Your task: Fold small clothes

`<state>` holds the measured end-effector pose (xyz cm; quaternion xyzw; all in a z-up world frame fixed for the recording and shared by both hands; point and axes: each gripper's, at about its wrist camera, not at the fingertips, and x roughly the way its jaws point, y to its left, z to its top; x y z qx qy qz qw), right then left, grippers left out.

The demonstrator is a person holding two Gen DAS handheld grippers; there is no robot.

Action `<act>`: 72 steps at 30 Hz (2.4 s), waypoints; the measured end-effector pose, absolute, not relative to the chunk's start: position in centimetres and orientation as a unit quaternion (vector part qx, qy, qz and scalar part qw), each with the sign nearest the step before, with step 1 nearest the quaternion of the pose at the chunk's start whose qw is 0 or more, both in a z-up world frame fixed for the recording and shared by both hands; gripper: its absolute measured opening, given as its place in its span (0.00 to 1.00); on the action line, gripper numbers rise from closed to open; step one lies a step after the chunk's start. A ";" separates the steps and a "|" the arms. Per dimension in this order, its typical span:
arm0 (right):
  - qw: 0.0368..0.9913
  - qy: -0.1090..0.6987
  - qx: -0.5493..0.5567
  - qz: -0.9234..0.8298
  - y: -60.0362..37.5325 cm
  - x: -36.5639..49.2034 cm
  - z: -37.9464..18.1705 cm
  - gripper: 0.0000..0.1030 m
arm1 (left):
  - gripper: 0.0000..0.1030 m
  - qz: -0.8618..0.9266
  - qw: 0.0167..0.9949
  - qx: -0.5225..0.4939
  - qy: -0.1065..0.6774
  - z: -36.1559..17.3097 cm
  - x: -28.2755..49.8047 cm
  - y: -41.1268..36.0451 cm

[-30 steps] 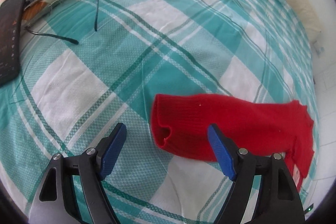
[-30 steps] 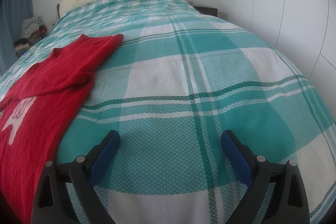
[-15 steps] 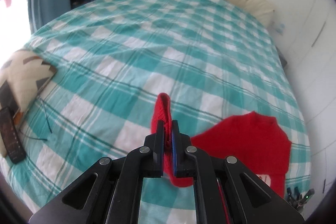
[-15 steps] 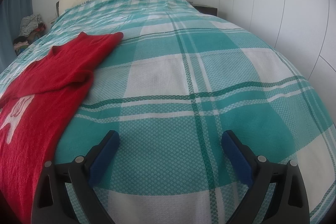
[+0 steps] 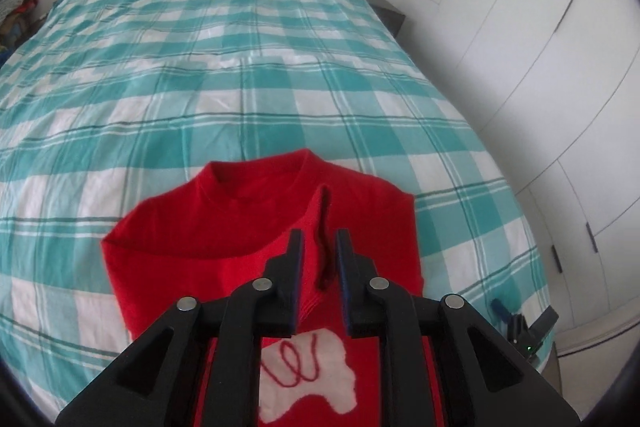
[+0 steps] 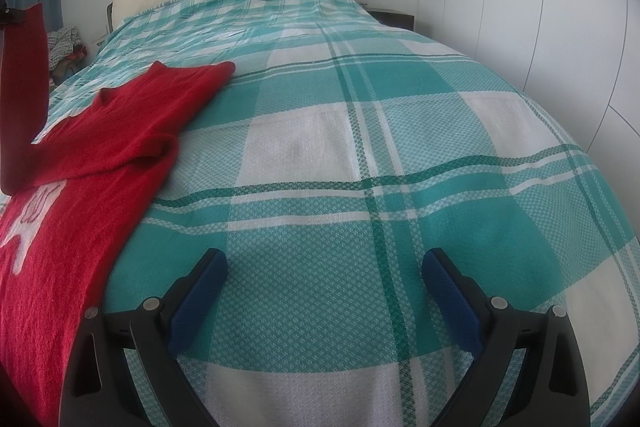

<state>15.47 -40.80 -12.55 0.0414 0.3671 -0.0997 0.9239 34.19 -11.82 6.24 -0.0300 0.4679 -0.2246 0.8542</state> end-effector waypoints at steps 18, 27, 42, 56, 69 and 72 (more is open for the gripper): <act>0.924 0.367 0.044 -0.098 -40.9 15.3 -12.5 0.95 | 0.93 -0.018 0.882 0.126 0.453 2.3 25.9 2.0; 0.924 0.367 0.044 -0.098 -40.9 15.3 -12.5 0.95 | 0.94 0.061 0.895 0.037 0.441 -5.1 21.6 9.2; 0.924 0.366 0.046 -0.097 -41.1 15.4 -12.6 0.95 | 0.99 0.090 0.889 -0.065 0.445 -12.6 21.9 13.4; 0.925 0.366 0.046 -0.097 -41.1 15.4 -12.6 0.95 | 1.00 0.091 0.889 -0.063 0.445 -12.8 21.8 13.5; 0.925 0.366 0.046 -0.097 -41.1 15.4 -12.6 0.95 | 1.00 0.092 0.889 -0.063 0.445 -12.8 21.8 13.4; 0.925 0.366 0.046 -0.097 -41.1 15.4 -12.6 0.95 | 1.00 0.092 0.889 -0.063 0.445 -12.8 21.9 13.4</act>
